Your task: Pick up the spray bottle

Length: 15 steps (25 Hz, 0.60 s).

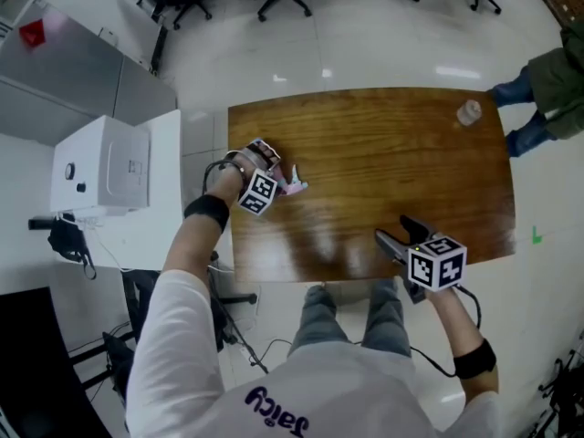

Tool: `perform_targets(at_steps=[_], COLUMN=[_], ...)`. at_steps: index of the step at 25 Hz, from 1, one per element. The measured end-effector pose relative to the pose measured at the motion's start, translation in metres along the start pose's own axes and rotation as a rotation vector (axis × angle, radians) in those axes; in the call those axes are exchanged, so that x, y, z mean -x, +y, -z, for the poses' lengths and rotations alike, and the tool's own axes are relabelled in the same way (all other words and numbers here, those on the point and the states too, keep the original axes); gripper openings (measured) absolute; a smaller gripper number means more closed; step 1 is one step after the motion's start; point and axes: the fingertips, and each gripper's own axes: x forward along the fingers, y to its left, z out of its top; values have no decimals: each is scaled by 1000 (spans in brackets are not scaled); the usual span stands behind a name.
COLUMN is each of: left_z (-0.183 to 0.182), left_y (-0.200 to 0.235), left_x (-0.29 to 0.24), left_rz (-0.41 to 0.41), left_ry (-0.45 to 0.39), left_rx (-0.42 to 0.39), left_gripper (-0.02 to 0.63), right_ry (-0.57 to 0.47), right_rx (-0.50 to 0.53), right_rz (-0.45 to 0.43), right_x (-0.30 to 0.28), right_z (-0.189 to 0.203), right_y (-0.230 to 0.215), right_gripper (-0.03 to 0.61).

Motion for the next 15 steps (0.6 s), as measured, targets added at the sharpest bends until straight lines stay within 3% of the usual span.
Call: perform_targets(at_steps=[5, 9, 15], left_z=[-6, -12, -18], left_y=[7, 18, 54], left_x=[-3, 13, 58], left_rz=[19, 13, -90], left_ry=[-21, -87, -187], left_rx=[114, 367, 710], left_gripper=[356, 348, 345], right_ry=[-14, -28, -58], right_rx=[16, 13, 38], right_rz=[18, 17, -1], right_x=[9, 14, 18], right_z=[-6, -7, -19], right_y=[-4, -4, 7], right_gripper=[328, 328, 328])
